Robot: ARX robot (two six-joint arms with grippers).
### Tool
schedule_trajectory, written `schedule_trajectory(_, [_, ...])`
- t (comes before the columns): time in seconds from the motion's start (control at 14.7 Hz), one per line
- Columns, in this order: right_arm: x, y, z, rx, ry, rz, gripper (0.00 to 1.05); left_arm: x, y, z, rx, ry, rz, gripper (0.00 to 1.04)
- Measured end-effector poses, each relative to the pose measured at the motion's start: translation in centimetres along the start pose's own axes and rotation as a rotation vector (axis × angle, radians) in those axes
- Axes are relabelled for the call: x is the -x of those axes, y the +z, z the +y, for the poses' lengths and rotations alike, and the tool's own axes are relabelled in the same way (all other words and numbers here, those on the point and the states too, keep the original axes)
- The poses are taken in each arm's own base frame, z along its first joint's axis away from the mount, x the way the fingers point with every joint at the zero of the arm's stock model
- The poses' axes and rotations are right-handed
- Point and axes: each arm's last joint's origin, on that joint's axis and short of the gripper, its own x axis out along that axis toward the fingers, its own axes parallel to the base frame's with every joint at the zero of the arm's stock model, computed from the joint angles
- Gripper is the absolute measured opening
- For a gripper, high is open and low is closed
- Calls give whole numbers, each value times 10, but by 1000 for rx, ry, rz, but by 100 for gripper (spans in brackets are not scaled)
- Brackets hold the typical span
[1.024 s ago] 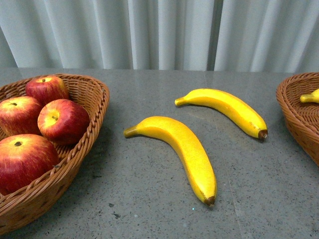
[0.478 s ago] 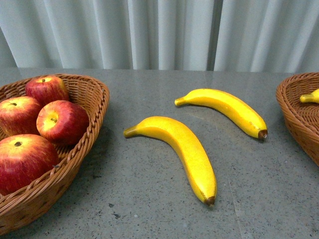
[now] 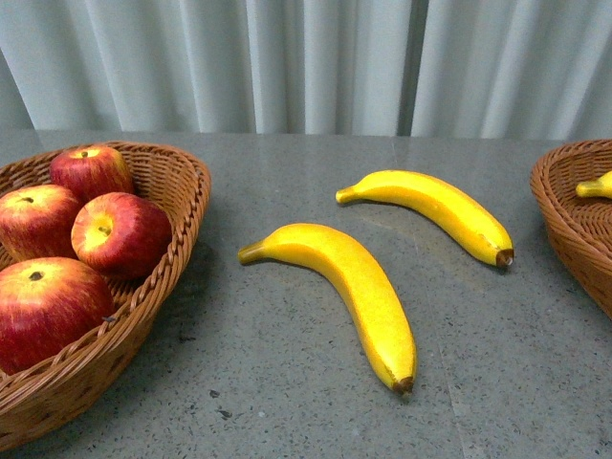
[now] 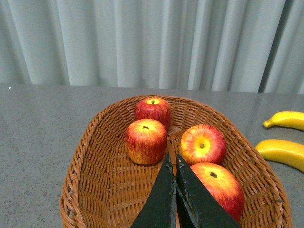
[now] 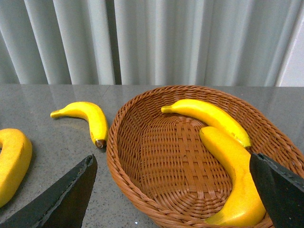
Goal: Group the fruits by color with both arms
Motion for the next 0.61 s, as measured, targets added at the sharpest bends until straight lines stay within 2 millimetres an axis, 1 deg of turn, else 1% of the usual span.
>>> schedule_trajectory(0.27, [0, 0, 0, 0, 0, 0, 98, 6, -2, 0, 0, 1, 14, 1])
schedule_trajectory(0.34, [0, 0, 0, 0, 0, 0, 98, 12, -7, 0, 0, -1, 58, 1])
schedule_trajectory(0.41, [0, 0, 0, 0, 0, 0, 98, 14, -1, 0, 0, -2, -6, 1])
schedule_trajectory(0.48, [0, 0, 0, 0, 0, -2, 98, 14, -5, 0, -1, 0, 24, 1])
schedule_trajectory(0.61, [0, 0, 0, 0, 0, 0, 98, 14, -3, 0, -1, 1, 11, 1])
